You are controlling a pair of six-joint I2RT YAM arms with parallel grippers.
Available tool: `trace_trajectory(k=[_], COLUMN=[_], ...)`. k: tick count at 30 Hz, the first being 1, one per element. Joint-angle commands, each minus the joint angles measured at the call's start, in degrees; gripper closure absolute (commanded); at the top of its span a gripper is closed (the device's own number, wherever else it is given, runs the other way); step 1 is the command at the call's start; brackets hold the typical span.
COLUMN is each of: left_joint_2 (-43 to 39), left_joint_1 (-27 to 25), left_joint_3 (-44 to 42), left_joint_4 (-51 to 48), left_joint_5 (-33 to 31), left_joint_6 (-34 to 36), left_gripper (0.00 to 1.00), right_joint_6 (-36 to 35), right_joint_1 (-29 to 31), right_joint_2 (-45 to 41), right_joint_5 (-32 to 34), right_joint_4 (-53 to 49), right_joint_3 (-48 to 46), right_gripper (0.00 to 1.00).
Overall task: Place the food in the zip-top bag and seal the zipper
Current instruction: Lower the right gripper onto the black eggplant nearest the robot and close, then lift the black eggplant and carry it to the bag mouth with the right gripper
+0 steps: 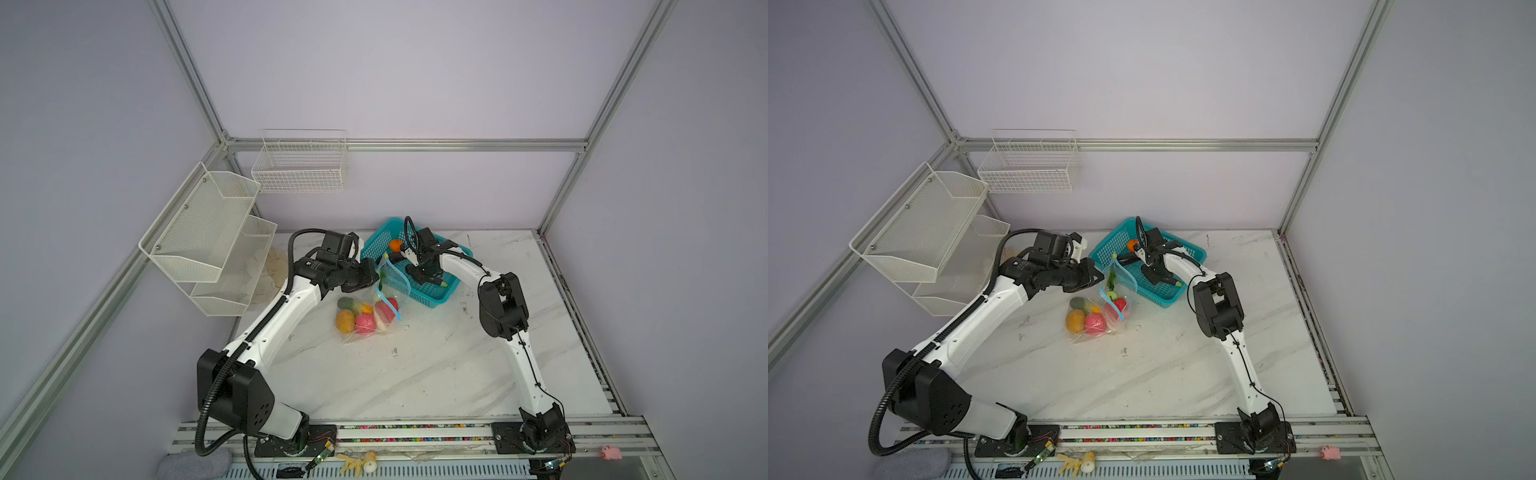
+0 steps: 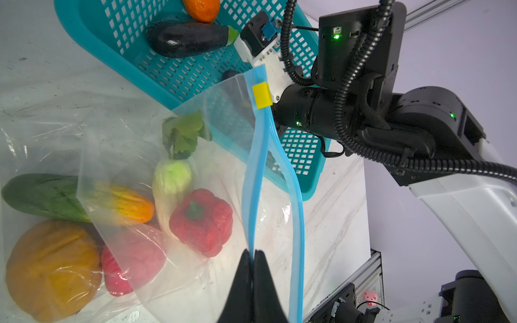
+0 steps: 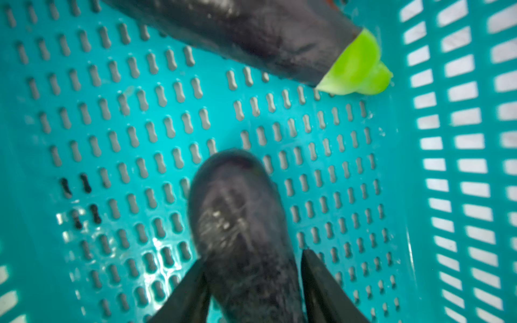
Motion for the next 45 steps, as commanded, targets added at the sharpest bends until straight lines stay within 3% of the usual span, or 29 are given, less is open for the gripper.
trace_trajectory(k=[1, 14, 30, 40, 45], left_joint_2=[-1.7, -2.0, -2.8, -2.5, -2.0], left_joint_1=[0.2, 0.2, 0.2, 0.2, 0.2], left_joint_3=[1.8, 1.4, 1.1, 1.3, 1.6], left_joint_4=[1.7, 1.9, 2.2, 3.1, 3.4], left_joint_5=[0.1, 0.2, 0.1, 0.6, 1.4], left_joint_6=[0.6, 0.2, 0.0, 0.0, 0.0], left_gripper=[1.00, 1.00, 1.00, 1.00, 1.00], right_joint_6=[1.0, 7.1, 15.7, 20.5, 25.5], right_joint_1=[0.2, 0.2, 0.2, 0.2, 0.2], right_joint_2=[0.7, -0.7, -4.1, -14.4, -20.6], right_joint_5=[-0.2, 3.8, 4.9, 5.9, 2.2], right_joint_4=[-1.4, -1.0, -1.0, -5.0, -7.8], right_joint_3=[1.6, 3.4, 6.2, 1.4, -2.1], right_gripper=[0.51, 0.60, 0.61, 0.61, 0.61])
